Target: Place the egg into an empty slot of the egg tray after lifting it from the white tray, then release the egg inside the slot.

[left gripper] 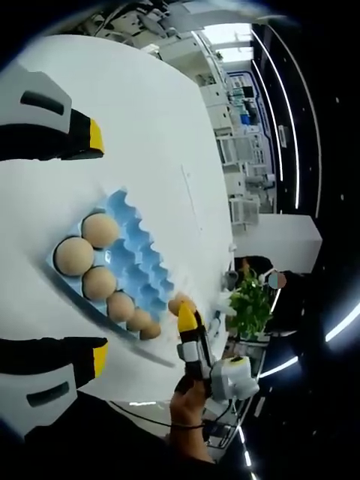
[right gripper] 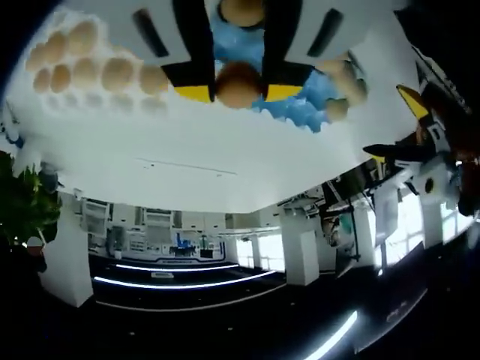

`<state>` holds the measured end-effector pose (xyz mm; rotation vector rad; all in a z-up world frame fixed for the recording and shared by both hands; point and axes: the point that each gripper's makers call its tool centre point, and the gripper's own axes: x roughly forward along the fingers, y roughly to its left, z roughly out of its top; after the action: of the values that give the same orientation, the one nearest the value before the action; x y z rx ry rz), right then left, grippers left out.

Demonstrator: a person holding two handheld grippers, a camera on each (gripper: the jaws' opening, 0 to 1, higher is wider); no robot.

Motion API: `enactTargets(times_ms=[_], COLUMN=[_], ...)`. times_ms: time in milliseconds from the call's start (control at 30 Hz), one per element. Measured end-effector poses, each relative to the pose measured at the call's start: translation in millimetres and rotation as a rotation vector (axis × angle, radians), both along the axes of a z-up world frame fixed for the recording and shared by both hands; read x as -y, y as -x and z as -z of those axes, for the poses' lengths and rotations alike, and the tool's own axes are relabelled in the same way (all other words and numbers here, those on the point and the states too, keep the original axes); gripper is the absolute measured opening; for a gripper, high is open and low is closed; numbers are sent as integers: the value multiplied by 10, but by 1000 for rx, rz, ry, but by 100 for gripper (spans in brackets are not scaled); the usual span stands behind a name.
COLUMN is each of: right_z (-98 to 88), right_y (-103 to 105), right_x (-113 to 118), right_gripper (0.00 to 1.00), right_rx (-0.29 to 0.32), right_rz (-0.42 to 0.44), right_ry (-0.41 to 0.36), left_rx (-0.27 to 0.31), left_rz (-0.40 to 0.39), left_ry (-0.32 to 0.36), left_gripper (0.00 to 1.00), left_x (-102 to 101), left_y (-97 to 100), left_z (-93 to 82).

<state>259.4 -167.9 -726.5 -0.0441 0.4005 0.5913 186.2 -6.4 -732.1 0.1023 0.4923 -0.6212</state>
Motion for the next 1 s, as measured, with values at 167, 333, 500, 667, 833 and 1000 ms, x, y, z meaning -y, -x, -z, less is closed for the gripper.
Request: enactTargets(times_ms=[167, 333, 500, 667, 833, 1000], right_z=[-13, 1, 39, 111, 201, 250], right_y=[38, 78, 113, 155, 197, 196], right_x=[-342, -557, -712, -872, -1021, -1080], right_gripper=[24, 24, 24, 24, 24, 24], right_rx=[-1, -2, -5, -14, -28, -34], right_rz=[-89, -150, -197, -242, -286, -305], right_ry=[-5, -4, 6, 19, 34, 46], left_rx=[7, 5, 10, 5, 2, 2], left_rz=[-7, -14, -14, -14, -7, -17], left_ry=[-4, -6, -7, -8, -11, -4], left_gripper=[97, 96, 99, 99, 98, 98], left_x=[-27, -42, -39, -36, -19, -30], left_y=[-2, 2, 4, 3, 8, 10], left_z=[-15, -11, -10, -2, 0, -8])
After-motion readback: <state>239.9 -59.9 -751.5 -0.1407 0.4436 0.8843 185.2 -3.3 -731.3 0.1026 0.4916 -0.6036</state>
